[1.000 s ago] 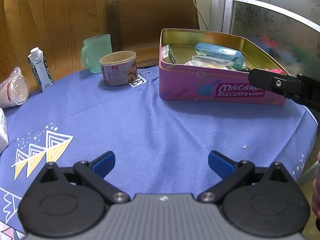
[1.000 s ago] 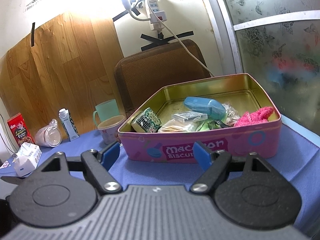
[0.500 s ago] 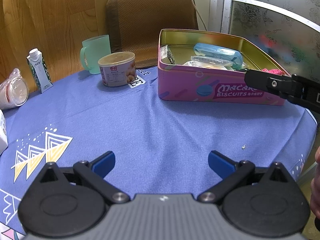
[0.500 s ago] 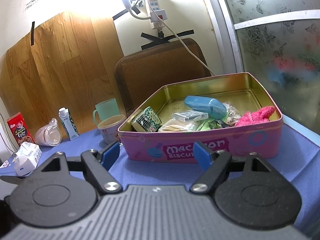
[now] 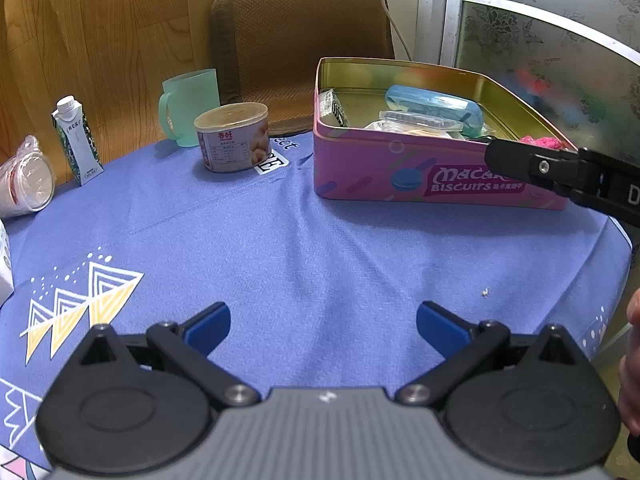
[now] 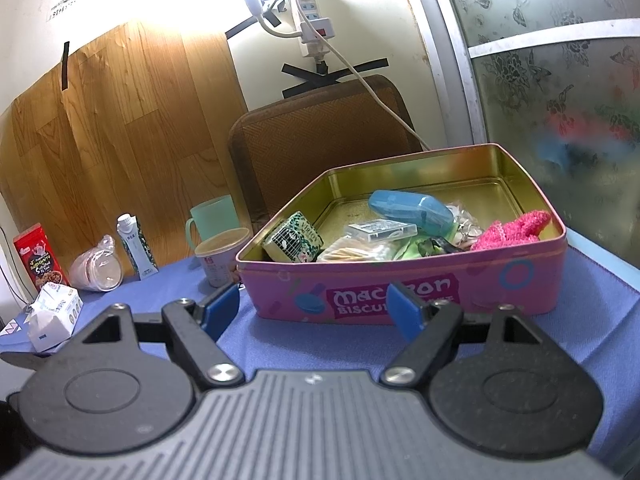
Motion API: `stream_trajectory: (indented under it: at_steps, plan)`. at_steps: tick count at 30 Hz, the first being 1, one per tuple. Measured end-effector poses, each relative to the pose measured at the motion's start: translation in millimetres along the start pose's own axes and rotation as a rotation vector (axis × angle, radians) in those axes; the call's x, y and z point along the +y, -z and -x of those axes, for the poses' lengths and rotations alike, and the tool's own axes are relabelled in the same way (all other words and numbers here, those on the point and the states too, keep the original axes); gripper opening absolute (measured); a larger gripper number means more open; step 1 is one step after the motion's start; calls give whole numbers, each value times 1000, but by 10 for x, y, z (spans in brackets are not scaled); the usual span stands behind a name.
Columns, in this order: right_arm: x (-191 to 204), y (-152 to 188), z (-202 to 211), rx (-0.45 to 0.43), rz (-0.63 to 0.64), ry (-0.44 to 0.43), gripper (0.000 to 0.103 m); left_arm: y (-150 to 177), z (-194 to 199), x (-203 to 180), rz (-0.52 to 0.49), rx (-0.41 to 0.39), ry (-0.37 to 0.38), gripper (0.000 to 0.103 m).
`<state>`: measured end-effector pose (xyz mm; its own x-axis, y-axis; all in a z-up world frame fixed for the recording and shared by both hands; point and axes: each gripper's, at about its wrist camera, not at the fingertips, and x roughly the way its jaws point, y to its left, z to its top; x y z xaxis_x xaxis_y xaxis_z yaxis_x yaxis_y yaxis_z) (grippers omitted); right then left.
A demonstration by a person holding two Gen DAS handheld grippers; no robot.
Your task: Organize soft objects
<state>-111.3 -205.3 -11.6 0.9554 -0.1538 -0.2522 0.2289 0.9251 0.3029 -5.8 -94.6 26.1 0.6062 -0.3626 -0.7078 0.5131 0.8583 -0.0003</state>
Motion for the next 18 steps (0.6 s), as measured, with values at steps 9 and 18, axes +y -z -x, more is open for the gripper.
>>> stream_trajectory:
  at_steps: [9,18]
  plan:
    - [4,2,2,1,1,0,83,5,6,-4,1,-1,1,103]
    - [4,1,-2,0,0,1,83,-5,8,-10,1,1,3,103]
